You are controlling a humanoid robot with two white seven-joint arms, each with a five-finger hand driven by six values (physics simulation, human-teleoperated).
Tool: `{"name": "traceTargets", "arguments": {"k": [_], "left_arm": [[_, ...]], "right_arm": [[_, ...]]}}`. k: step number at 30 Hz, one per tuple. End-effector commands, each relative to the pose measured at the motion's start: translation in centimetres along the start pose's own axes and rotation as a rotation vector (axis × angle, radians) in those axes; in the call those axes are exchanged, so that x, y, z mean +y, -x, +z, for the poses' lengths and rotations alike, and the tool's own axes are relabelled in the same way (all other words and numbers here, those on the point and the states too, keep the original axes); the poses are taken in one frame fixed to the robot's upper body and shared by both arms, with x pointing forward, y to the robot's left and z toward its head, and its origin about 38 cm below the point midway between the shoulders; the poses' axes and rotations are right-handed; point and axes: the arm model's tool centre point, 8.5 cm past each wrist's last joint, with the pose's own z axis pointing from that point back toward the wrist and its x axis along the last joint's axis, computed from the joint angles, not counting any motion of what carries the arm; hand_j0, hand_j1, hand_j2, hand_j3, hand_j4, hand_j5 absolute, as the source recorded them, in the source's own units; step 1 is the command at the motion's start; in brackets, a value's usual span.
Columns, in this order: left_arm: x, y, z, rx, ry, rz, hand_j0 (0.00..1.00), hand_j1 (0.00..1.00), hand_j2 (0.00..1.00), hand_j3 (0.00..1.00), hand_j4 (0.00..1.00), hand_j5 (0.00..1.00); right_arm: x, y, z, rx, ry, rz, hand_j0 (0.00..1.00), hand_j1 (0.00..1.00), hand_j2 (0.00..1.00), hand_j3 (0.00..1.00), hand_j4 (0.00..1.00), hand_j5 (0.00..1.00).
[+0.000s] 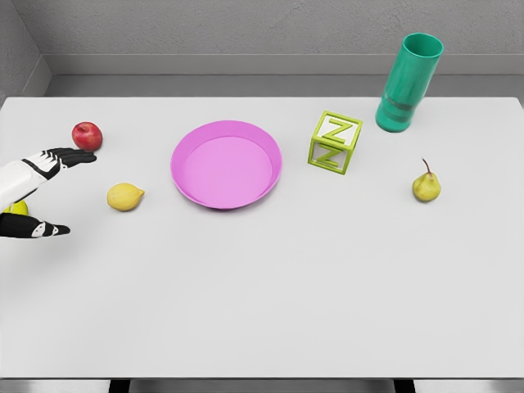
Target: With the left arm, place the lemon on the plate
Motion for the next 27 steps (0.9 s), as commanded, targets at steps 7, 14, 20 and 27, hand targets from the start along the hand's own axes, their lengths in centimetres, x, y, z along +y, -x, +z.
{"name": "traceTargets", "arguments": {"k": [7,14,20,27], "left_arm": [[0.1,0.4,0.1,0.020,0.041,-0.025,1.00,1.00,1.00,1.00,1.00,1.00],[-2.2,0.3,-3.2,0.040,0.128,-0.116,1.00,1.00,1.00,1.00,1.00,1.00],[-1.6,-0.3,-6.5,-0.020,0.193,-0.175,1.00,1.00,1.00,1.00,1.00,1.00],[-0.6,2.0,-6.8,0.035,0.183,-0.159,1.00,1.00,1.00,1.00,1.00,1.00]], "right_arm": [[0.0,0.0,0.0,-0.001,0.000,0.002,1.00,1.00,1.00,1.00,1.00,1.00],[0.0,0.0,0.0,-0.001,0.000,0.002,1.00,1.00,1.00,1.00,1.00,1.00],[0.0,0.0,0.0,-0.001,0.000,0.002,1.00,1.00,1.00,1.00,1.00,1.00],[0.0,0.0,0.0,-0.001,0.000,0.002,1.00,1.00,1.00,1.00,1.00,1.00]]}}
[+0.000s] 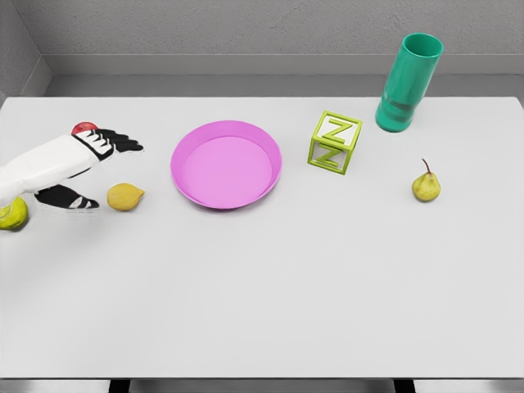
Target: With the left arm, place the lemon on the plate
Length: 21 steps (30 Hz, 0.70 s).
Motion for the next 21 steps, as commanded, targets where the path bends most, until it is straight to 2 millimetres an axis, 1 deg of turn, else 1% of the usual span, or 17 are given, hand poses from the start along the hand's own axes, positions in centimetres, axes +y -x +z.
{"name": "traceTargets", "arguments": {"k": [1,3,6,8,9,15,17,21], "left_arm": [[-1.7,2.1,0.2,0.063,0.039,0.044,1.00,1.00,1.00,1.00,1.00,1.00],[-1.6,2.6,0.0,0.085,0.047,0.026,1.00,1.00,1.00,1.00,1.00,1.00],[-2.2,2.4,-0.4,0.076,0.065,0.028,1.00,1.00,1.00,1.00,1.00,1.00],[-3.0,1.9,-1.6,0.076,0.087,0.002,1.00,1.00,1.00,1.00,1.00,1.00],[-3.4,1.5,-2.6,0.071,0.086,-0.005,1.00,1.00,1.00,1.00,1.00,1.00],[-3.6,1.3,-2.9,0.071,0.089,-0.007,1.00,1.00,1.00,1.00,1.00,1.00],[-4.1,1.0,-4.0,0.075,0.097,-0.026,1.00,1.00,1.00,1.00,1.00,1.00],[-4.1,1.2,-3.8,0.089,0.109,-0.037,1.00,1.00,1.00,1.00,1.00,1.00]], "right_arm": [[0.0,0.0,0.0,0.000,0.000,-0.001,1.00,1.00,1.00,1.00,1.00,1.00],[0.0,0.0,0.0,0.000,0.000,-0.001,1.00,1.00,1.00,1.00,1.00,1.00],[0.0,0.0,0.0,0.000,0.000,-0.001,1.00,1.00,1.00,1.00,1.00,1.00],[0.0,0.0,0.0,0.000,0.000,-0.001,1.00,1.00,1.00,1.00,1.00,1.00],[0.0,0.0,0.0,0.000,0.000,-0.001,1.00,1.00,1.00,1.00,1.00,1.00],[0.0,0.0,0.0,0.000,0.000,-0.001,1.00,1.00,1.00,1.00,1.00,1.00],[0.0,0.0,0.0,0.000,0.000,-0.001,1.00,1.00,1.00,1.00,1.00,1.00],[0.0,0.0,0.0,0.000,0.000,-0.001,1.00,1.00,1.00,1.00,1.00,1.00]]}}
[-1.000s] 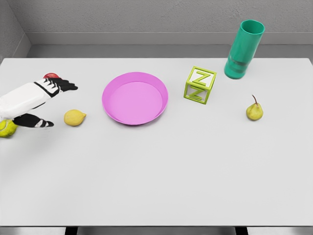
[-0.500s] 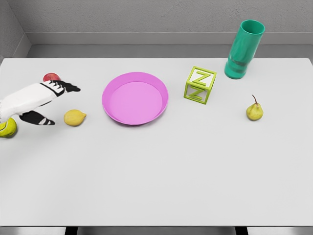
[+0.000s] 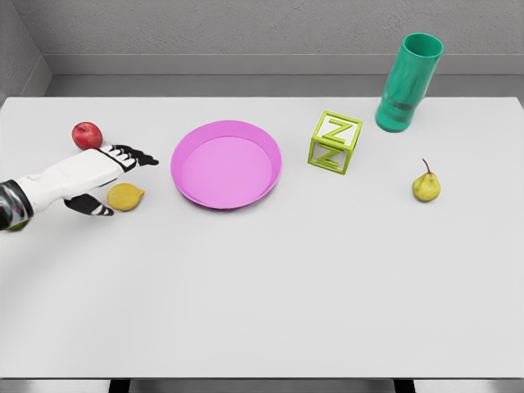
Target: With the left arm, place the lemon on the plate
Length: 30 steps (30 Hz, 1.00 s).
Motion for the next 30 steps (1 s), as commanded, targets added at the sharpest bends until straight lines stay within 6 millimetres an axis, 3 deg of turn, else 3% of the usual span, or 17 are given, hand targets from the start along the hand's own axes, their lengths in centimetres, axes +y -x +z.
{"name": "traceTargets", "arguments": {"k": [1,11,21,22,24,30], "left_arm": [[-0.4,0.4,0.0,0.017,0.013,0.002,1.00,1.00,1.00,1.00,1.00,1.00],[-1.4,0.9,-0.3,0.065,0.082,-0.060,1.00,1.00,1.00,1.00,1.00,1.00],[-2.1,0.0,-1.7,0.063,0.109,-0.092,1.00,1.00,1.00,1.00,1.00,1.00],[-1.8,0.0,-1.7,0.064,0.105,-0.097,0.97,0.97,0.97,0.97,0.97,0.97],[-1.6,0.1,-1.5,0.065,0.104,-0.102,0.81,0.81,0.81,0.81,0.81,0.81],[-1.4,0.0,-1.5,0.060,0.099,-0.105,0.80,0.80,0.80,0.80,0.80,0.80]], "right_arm": [[0.0,0.0,0.0,0.000,0.000,-0.001,1.00,1.00,1.00,1.00,1.00,1.00],[0.0,0.0,0.0,0.000,0.000,-0.001,1.00,1.00,1.00,1.00,1.00,1.00],[0.0,0.0,0.0,0.000,0.000,-0.001,1.00,1.00,1.00,1.00,1.00,1.00],[0.0,0.0,0.0,0.000,0.000,-0.001,1.00,1.00,1.00,1.00,1.00,1.00],[0.0,0.0,0.0,0.000,0.000,-0.001,1.00,1.00,1.00,1.00,1.00,1.00],[0.0,0.0,0.0,0.000,0.000,-0.002,1.00,1.00,1.00,1.00,1.00,1.00]]}}
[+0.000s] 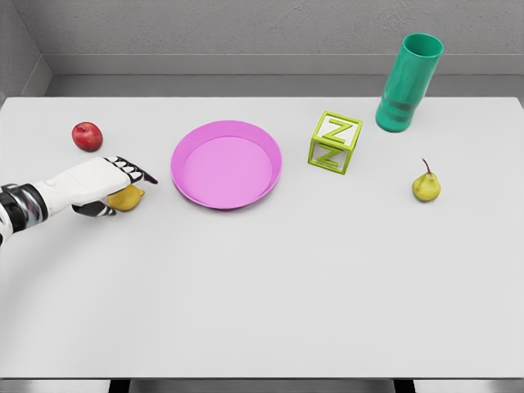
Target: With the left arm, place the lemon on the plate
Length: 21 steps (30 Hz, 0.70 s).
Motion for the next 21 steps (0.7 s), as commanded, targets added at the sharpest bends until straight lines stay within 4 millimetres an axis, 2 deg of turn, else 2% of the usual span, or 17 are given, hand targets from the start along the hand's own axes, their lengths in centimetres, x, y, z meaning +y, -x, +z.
{"name": "traceTargets", "arguments": {"k": [1,9,19,21], "left_arm": [[0.09,0.03,0.07,0.002,-0.002,0.000,0.80,0.80,0.80,0.80,0.80,0.80],[-0.39,-0.36,-0.39,-0.008,0.023,-0.013,0.80,0.80,0.80,0.80,0.80,0.80],[-0.54,0.23,-0.25,0.020,0.054,-0.045,0.78,0.78,0.78,0.78,0.78,0.78],[-0.56,0.19,-0.28,0.019,0.055,-0.046,0.73,0.73,0.73,0.73,0.73,0.73]], "right_arm": [[0.00,0.00,0.00,0.000,0.000,0.000,1.00,1.00,1.00,1.00,1.00,1.00],[0.00,0.00,0.00,0.000,0.000,0.000,1.00,1.00,1.00,1.00,1.00,1.00],[0.00,0.00,0.00,0.000,0.000,0.000,1.00,1.00,1.00,1.00,1.00,1.00],[0.00,0.00,0.00,0.000,0.000,0.000,1.00,1.00,1.00,1.00,1.00,1.00]]}}
